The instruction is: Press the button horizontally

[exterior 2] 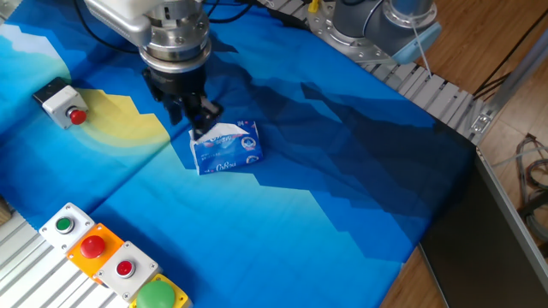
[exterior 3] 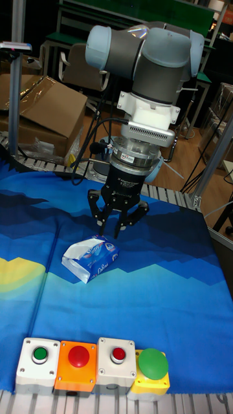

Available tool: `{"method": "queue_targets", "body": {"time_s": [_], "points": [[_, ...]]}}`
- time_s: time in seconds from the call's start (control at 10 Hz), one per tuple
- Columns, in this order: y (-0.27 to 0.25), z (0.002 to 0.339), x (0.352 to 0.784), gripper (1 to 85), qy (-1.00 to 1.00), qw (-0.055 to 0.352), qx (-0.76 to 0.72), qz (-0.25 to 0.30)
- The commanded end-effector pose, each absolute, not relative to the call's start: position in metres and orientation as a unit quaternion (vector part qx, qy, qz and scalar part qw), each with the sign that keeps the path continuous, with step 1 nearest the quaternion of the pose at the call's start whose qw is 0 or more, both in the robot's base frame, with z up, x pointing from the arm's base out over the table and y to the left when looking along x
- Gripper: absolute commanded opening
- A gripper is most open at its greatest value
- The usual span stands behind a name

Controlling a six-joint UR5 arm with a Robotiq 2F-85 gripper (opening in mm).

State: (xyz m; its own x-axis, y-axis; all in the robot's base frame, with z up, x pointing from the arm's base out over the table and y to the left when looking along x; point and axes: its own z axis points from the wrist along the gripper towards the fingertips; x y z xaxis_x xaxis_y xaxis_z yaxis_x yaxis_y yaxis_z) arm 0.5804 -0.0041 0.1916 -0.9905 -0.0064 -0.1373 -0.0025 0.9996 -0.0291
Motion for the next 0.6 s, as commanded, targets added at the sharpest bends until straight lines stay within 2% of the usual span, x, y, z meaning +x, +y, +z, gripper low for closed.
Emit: {"method": "queue_targets", "body": {"time_s": [0.0,0.3,0.5], "points": [[-0.004,0.194,0.59,1.0,0.996,0.088,0.001,-0.015],[-0.009,0.193,0.585,1.0,0.997,0.08,-0.003,-0.022],[-0.007,0.189,0.568,1.0,0.998,0.058,-0.009,-0.013]]}}
